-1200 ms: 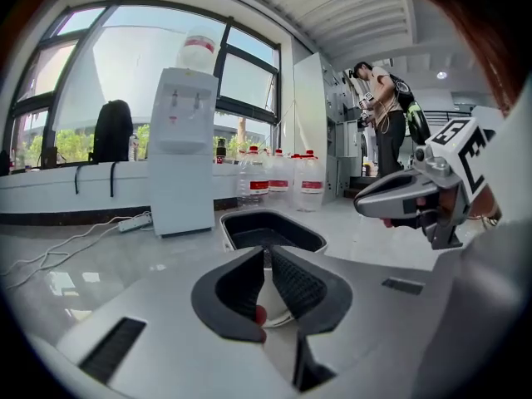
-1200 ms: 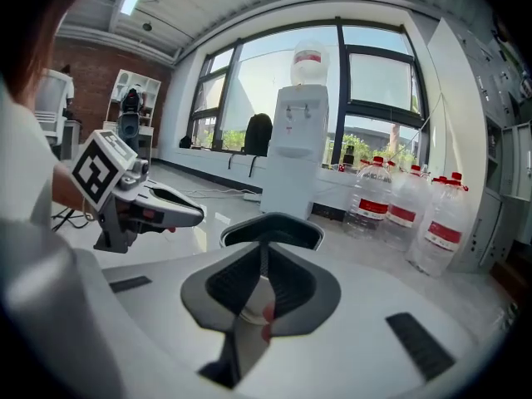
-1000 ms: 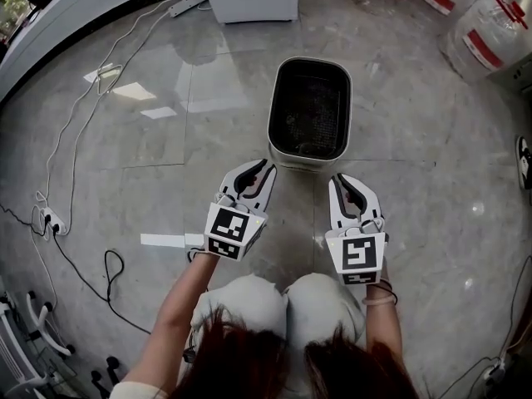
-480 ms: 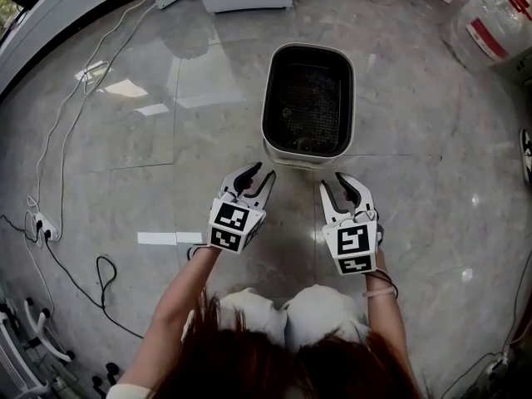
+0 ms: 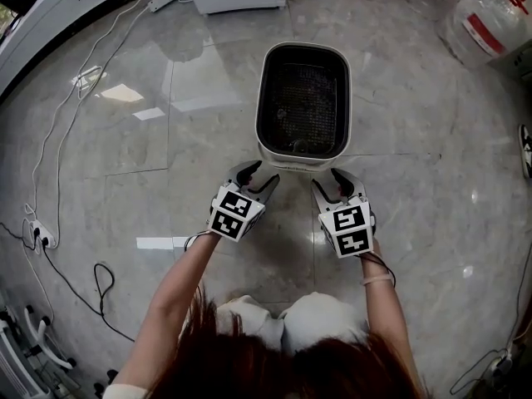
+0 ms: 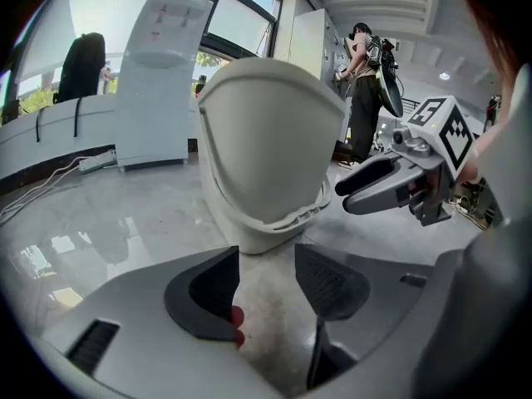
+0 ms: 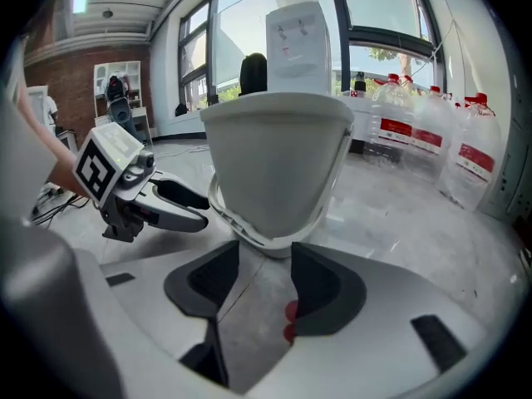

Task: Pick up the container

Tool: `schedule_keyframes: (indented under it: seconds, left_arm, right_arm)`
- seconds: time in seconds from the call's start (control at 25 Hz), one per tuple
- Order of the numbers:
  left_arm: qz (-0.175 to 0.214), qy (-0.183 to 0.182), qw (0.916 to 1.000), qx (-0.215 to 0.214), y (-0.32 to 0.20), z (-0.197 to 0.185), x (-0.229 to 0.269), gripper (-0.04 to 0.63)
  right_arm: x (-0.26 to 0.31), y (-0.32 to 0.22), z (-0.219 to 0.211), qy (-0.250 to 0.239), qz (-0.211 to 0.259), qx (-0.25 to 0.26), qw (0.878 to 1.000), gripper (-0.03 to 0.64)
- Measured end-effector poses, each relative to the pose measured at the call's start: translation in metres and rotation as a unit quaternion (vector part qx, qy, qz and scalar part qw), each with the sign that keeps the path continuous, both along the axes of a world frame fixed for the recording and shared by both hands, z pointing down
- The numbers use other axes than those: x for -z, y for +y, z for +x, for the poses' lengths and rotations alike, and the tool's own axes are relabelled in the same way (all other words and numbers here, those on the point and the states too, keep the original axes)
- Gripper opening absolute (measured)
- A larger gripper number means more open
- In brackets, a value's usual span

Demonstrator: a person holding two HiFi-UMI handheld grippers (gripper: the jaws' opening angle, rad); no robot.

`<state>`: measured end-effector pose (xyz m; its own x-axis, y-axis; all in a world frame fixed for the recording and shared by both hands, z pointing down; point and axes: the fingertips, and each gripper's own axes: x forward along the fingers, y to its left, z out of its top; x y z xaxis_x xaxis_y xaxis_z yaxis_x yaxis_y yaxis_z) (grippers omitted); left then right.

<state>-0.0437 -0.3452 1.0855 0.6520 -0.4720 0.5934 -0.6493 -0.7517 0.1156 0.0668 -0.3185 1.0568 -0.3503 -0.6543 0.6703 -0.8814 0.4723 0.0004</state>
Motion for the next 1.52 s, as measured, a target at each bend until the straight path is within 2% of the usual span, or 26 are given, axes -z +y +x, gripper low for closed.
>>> schedule_keyframes:
  seconds: [0.12,0.32,0.48,0.72,0.84,1.12,1.32,1.52]
  left_arm:
    - [-0.003,-0.007,0.9998,-0.018,-0.002,0.005,-0.006,0.214]
    - [0.012,0.002,0.9998,-0.018,-0.009,0.011,0.003,0.215]
    - [0.030,-0.008,0.9993,-0.023,-0.008,0.011,0.008,0.215]
    - [0.061,-0.008,0.9978,-0.025,0.004,0.007,0.027,0.215]
    - [0.086,-0.001,0.9960,-0.025,0.012,0.005,0.044,0.215]
    - [0.123,0.012,0.9916,-0.037,0.025,0.001,0.083,0.215]
    - [0.149,0.021,0.9880,-0.035,0.025,-0.001,0.109,0.215]
    - [0.175,0.027,0.9842,-0.010,0.014,-0.003,0.130,0.215]
  right_arm:
    - [-0.007,-0.006,0.002,0.004,-0.007,-0.001,1.000,0.196]
    - [-0.014,-0.003,0.006,0.005,-0.017,-0.009,1.000,0.198]
    - [-0.017,0.003,0.003,0.014,-0.020,0.000,1.000,0.199]
    - [-0.006,0.019,0.001,0.075,0.024,0.019,0.997,0.198]
    - [0.003,0.021,0.004,0.096,0.060,0.011,0.994,0.198]
    - [0.057,0.011,0.010,0.162,0.192,-0.010,0.968,0.198]
    - [0.093,0.007,0.013,0.179,0.243,-0.022,0.953,0.199]
    - [0.123,0.002,0.012,0.210,0.292,-0.008,0.933,0.199]
